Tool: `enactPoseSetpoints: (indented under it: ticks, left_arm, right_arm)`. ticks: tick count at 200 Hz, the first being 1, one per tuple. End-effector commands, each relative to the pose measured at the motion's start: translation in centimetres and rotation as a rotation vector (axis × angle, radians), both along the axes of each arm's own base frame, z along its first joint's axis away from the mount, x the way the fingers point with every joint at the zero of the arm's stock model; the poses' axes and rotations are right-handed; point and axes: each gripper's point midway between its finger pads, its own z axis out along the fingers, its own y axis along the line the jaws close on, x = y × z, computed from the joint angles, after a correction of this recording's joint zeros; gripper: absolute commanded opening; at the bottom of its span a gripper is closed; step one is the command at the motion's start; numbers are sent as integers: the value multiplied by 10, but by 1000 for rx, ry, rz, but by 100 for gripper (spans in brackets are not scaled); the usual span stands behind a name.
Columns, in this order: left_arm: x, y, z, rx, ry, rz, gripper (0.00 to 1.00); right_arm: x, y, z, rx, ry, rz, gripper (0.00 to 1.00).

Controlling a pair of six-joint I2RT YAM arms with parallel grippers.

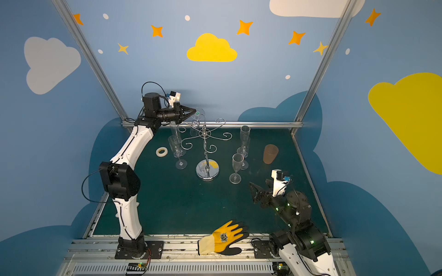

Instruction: Take the wine glass off the wine glass rack

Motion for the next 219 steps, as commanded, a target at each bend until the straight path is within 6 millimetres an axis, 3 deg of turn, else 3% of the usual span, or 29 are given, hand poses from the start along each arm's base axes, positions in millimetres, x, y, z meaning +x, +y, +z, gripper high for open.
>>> enactPoseSetpoints:
  ticks: [1,121,219]
  left_arm:
    - [-15,0,43,-59,-73,-14,3]
    - [-22,-19,49,-83,-55,-82,3]
    - [-46,-22,57,-73,-86,-171,3]
  right_arm:
    - [-1,-1,-2,8,6,-6,90]
    - [-2,-1,-3,3,7,-5,90]
    - [-3,-3,-3,5,6,-10,90]
